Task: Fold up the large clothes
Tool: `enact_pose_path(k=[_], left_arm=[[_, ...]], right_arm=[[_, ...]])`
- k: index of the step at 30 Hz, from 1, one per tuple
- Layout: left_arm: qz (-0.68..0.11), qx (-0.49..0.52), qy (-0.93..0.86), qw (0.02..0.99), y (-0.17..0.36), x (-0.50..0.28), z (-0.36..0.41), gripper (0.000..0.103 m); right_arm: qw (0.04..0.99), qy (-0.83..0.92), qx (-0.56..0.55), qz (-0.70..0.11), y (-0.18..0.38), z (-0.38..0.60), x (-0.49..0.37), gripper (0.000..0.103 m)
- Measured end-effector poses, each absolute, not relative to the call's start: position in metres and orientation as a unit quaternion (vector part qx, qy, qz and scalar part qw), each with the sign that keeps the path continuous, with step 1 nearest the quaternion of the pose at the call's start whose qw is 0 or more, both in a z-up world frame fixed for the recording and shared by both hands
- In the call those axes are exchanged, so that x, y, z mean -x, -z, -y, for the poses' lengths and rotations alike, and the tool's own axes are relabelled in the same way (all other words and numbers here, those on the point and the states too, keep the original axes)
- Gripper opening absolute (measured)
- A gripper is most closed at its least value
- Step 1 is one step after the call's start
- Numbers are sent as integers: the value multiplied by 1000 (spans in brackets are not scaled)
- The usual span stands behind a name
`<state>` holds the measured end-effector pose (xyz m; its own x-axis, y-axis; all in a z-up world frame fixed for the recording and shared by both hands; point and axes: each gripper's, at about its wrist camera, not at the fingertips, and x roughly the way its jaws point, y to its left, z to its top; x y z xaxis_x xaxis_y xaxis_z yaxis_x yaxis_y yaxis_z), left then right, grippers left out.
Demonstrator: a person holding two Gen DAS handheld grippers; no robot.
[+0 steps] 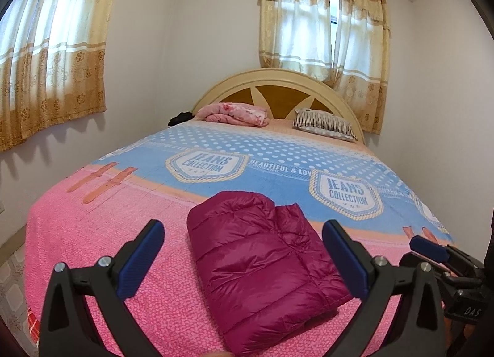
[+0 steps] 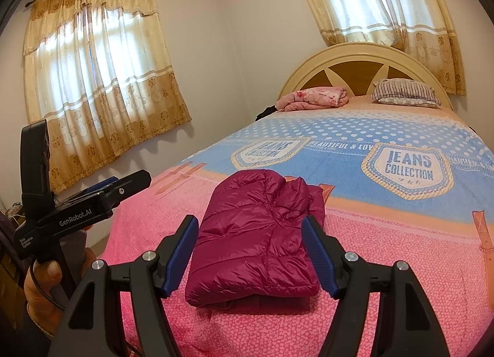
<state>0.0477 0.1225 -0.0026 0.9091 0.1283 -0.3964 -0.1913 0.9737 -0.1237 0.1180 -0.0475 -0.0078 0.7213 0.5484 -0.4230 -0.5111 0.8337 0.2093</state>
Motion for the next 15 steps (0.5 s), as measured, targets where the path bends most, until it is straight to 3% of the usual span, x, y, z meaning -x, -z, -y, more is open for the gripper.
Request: enact_pose_path(k=[15], left_arm=[[-206,81,-87,971,9,-52,-124,103]], right_arm=[[925,-292,-43,-240,11,49,-117,70]])
